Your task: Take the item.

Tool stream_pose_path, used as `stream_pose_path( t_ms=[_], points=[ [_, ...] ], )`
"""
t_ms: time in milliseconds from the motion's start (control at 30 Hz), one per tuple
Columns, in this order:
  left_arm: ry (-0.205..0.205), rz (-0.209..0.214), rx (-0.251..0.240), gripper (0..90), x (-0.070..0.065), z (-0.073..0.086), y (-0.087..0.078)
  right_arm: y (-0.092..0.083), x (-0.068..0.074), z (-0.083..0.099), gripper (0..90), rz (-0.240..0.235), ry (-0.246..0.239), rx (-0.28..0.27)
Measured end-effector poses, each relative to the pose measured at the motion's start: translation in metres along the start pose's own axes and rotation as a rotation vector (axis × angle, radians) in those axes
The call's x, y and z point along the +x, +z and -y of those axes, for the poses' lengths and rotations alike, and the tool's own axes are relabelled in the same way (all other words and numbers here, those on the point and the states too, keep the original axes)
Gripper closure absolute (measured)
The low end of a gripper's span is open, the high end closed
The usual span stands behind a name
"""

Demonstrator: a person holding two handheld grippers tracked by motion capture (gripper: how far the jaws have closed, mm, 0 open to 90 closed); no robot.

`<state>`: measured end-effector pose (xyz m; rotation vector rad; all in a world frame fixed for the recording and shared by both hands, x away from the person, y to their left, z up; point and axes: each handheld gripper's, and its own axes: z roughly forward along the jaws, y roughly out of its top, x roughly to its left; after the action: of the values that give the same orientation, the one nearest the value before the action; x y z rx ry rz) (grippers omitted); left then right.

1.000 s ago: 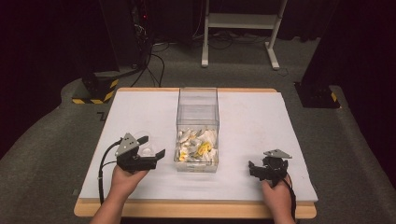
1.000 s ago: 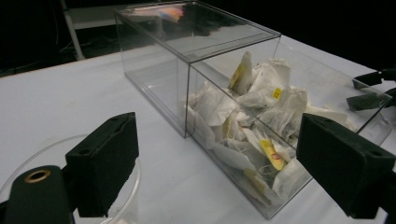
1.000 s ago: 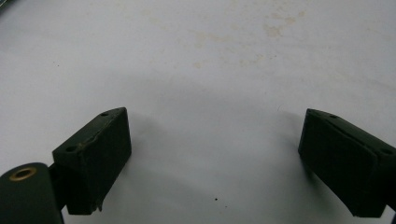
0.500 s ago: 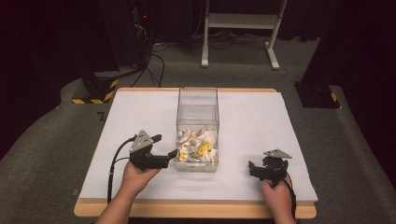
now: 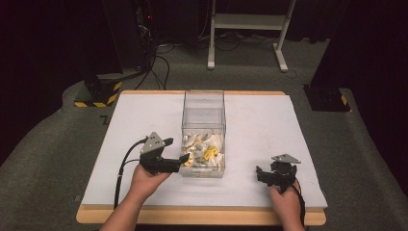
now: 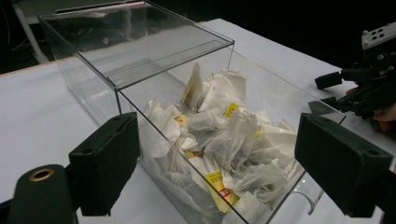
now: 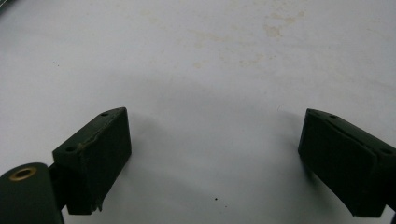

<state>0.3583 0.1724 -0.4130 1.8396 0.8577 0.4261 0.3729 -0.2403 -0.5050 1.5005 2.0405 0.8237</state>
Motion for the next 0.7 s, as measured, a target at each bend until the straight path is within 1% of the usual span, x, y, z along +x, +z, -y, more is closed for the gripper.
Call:
stream_pose_path(
  t_ms=[33, 167, 300, 333, 467, 700],
  points=[
    [-0.005, 0.001, 0.0, 14.5, 0.0, 0.0, 0.001, 0.0, 0.0, 0.0, 9.3, 0.0, 0.0, 0.0],
    [-0.002, 0.012, 0.011, 14.8, -0.001, -0.001, 0.006, 0.0, 0.0, 0.0, 9.3, 0.0, 0.0, 0.0],
    [0.009, 0.021, 0.031, 15.3, -0.002, -0.002, 0.012, 0.0, 0.0, 0.0, 9.3, 0.0, 0.002, 0.0],
    [0.007, 0.025, 0.04, 15.4, -0.003, -0.002, 0.016, 0.0, 0.0, 0.0, 9.3, 0.0, 0.001, 0.0],
    [0.03, 0.032, 0.072, 16.3, -0.007, -0.004, 0.026, 0.0, 0.0, 0.0, 9.3, 0.0, 0.002, 0.001],
    [0.049, 0.04, 0.117, 18.0, -0.011, -0.007, 0.041, 0.0, 0.0, 0.0, 9.3, -0.001, 0.002, 0.0]
  ],
)
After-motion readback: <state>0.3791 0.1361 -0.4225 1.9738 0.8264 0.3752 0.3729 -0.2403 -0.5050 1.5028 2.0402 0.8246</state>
